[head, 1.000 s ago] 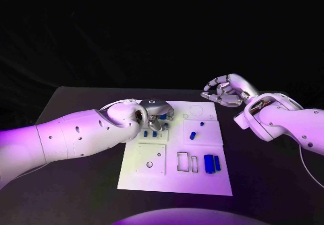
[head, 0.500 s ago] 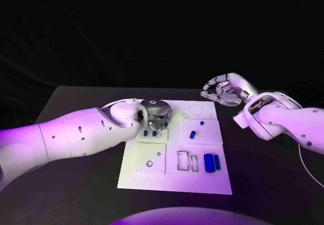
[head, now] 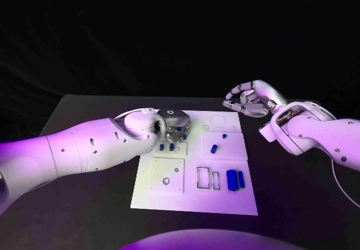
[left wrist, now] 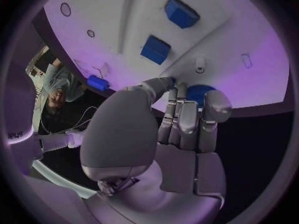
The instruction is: Assemble the parts on the task board
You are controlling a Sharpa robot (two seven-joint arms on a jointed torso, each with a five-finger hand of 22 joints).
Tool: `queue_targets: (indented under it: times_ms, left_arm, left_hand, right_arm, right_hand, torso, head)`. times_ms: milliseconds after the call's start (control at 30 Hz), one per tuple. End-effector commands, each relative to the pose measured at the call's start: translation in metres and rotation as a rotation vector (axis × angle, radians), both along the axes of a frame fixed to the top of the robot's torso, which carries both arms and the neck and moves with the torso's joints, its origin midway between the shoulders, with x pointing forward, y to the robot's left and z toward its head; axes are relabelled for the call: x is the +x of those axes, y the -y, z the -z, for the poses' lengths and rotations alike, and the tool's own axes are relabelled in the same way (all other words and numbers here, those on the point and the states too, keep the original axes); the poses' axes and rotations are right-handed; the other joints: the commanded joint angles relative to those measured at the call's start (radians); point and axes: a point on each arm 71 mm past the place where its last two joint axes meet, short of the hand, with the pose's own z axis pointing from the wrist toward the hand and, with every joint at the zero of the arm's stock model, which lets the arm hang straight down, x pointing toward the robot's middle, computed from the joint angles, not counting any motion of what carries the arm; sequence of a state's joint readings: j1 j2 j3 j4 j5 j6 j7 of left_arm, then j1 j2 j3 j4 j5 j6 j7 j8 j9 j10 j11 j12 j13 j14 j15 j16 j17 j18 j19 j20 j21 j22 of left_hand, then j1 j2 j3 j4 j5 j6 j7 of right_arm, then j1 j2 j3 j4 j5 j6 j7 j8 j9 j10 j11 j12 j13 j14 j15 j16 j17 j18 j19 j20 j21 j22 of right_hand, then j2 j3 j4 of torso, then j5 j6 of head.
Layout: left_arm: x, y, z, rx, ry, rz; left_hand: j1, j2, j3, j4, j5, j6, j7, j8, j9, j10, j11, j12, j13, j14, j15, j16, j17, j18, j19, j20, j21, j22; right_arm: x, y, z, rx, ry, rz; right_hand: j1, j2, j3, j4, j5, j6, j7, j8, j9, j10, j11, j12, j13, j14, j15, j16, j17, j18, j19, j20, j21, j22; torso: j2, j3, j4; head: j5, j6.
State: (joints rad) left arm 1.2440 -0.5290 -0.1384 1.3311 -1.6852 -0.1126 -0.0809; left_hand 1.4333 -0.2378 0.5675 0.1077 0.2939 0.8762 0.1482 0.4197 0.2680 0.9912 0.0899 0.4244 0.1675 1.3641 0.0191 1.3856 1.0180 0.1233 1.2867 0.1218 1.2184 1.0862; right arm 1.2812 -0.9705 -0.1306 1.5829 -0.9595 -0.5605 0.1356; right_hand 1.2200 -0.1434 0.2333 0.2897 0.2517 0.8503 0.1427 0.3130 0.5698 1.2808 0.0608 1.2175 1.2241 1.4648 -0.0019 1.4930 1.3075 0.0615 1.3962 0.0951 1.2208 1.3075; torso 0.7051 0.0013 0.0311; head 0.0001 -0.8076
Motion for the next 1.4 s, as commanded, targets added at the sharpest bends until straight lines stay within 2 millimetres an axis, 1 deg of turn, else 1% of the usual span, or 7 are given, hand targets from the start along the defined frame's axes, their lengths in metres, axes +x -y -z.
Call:
queue_targets:
  times_ms: [33, 433, 567, 667, 800, 1000, 1400]
  left_arm:
    - [-0.0005, 0.0035, -0.0006, -0.023, -0.01, 0.012]
    - [-0.0004, 0.006, 0.0008, -0.02, -0.026, 0.017]
    - [-0.0007, 0.006, 0.0017, -0.011, -0.036, 0.018]
    - [-0.0008, 0.0063, 0.0022, -0.006, -0.041, 0.018]
    - [-0.0008, 0.0066, 0.0024, -0.004, -0.043, 0.017]
    - [-0.0006, 0.0076, 0.0021, -0.013, -0.042, 0.018]
    - [0.0011, 0.0081, 0.0033, -0.016, -0.043, 0.015]
  left_hand:
    - [-0.001, 0.001, 0.007, 0.001, -0.008, 0.007, 0.0, -0.011, -0.002, 0.014, -0.001, -0.014, -0.005, 0.011, -0.003, 0.006, 0.003, -0.013, 0.014, -0.001, 0.011, 0.01]
    - [-0.01, -0.009, 0.012, 0.0, -0.019, -0.001, -0.002, -0.035, -0.007, 0.023, 0.001, -0.051, -0.019, 0.016, -0.002, 0.004, -0.007, -0.015, 0.018, -0.001, 0.015, 0.016]
    - [-0.015, -0.019, 0.016, -0.002, -0.021, -0.02, -0.006, -0.059, -0.013, 0.01, 0.01, -0.086, -0.033, 0.014, 0.005, 0.002, -0.018, -0.015, 0.015, 0.003, 0.013, 0.014]
    - [-0.016, -0.02, 0.017, -0.003, -0.021, -0.023, -0.007, -0.063, -0.013, 0.01, 0.012, -0.092, -0.035, 0.014, 0.006, 0.002, -0.019, -0.014, 0.015, 0.004, 0.013, 0.013]
    - [-0.013, -0.011, 0.023, -0.004, -0.021, -0.013, -0.005, -0.063, -0.012, 0.022, 0.01, -0.097, -0.036, 0.017, 0.005, 0.005, -0.015, -0.015, 0.018, 0.005, 0.018, 0.02]
    - [-0.002, 0.008, 0.038, -0.016, -0.027, 0.038, 0.002, -0.051, -0.001, 0.074, -0.001, -0.105, -0.036, 0.026, -0.004, 0.012, -0.007, -0.019, 0.032, -0.001, 0.034, 0.041]
    - [-0.003, 0.019, 0.048, -0.027, -0.036, 0.067, -0.004, -0.05, 0.006, 0.115, -0.008, -0.132, -0.04, 0.033, -0.01, 0.015, -0.005, -0.022, 0.042, -0.007, 0.046, 0.056]
  right_arm:
    - [-0.0006, -0.0017, 0.0001, -0.004, 0.004, -0.013]
    - [-0.0005, -0.0023, 0.0002, -0.005, 0.004, -0.014]
    - [-0.0004, -0.0022, 0.0003, -0.005, 0.004, -0.014]
    - [-0.0004, -0.0022, 0.0004, -0.005, 0.004, -0.014]
    - [-0.0004, -0.0025, 0.0004, -0.006, 0.004, -0.015]
    - [-0.0005, -0.0026, 0.0004, -0.006, 0.003, -0.015]
    - [-0.0004, -0.0031, 0.0005, -0.007, 0.003, -0.017]
  right_hand:
    - [0.009, 0.004, 0.0, -0.002, 0.002, -0.005, -0.001, 0.006, 0.001, -0.005, 0.0, -0.004, 0.001, 0.066, -0.009, -0.005, 0.104, 0.018, -0.006, 0.001, -0.004, 0.053]
    - [0.009, 0.004, 0.0, -0.002, 0.003, -0.004, -0.001, 0.007, 0.001, -0.005, 0.0, -0.005, 0.0, 0.066, -0.009, -0.005, 0.104, 0.018, -0.006, 0.001, -0.004, 0.053]
    - [0.009, 0.004, 0.0, -0.002, 0.003, -0.004, -0.001, 0.007, 0.001, -0.004, 0.0, -0.004, 0.001, 0.066, -0.009, -0.005, 0.104, 0.018, -0.007, 0.001, -0.005, 0.053]
    - [0.009, 0.004, 0.0, -0.002, 0.003, -0.004, -0.001, 0.007, 0.001, -0.004, 0.0, -0.004, 0.001, 0.066, -0.009, -0.005, 0.104, 0.018, -0.007, 0.001, -0.005, 0.053]
    - [0.01, 0.004, 0.0, -0.002, 0.003, -0.004, -0.001, 0.007, 0.001, -0.004, 0.0, -0.004, 0.001, 0.065, -0.009, -0.005, 0.103, 0.018, -0.007, 0.001, -0.005, 0.053]
    - [0.01, 0.004, 0.001, -0.002, 0.004, -0.004, -0.001, 0.008, 0.001, -0.003, 0.0, -0.004, 0.002, 0.065, -0.009, -0.005, 0.103, 0.018, -0.007, 0.001, -0.005, 0.053]
    - [0.01, 0.005, 0.001, -0.002, 0.004, -0.003, -0.001, 0.008, 0.001, -0.002, 0.0, -0.001, 0.003, 0.066, -0.009, -0.005, 0.104, 0.018, -0.006, 0.001, -0.004, 0.053]
  torso:
    - [0.0, 0.0002, 0.0007]
    - [-0.001, 0.0004, 0.001]
    - [-0.001, -0.0003, 0.0008]
    - [-0.001, -0.0003, 0.0011]
    - [-0.001, -0.0002, 0.001]
    - [0.0, -0.0003, 0.0006]
    - [-0.001, -0.0001, 0.0015]
  head:
    - [-0.001, -0.001]
    - [-0.002, -0.005]
    - [-0.003, -0.005]
    - [-0.003, -0.005]
    - [-0.003, -0.005]
    - [-0.004, -0.007]
    - [-0.006, -0.008]
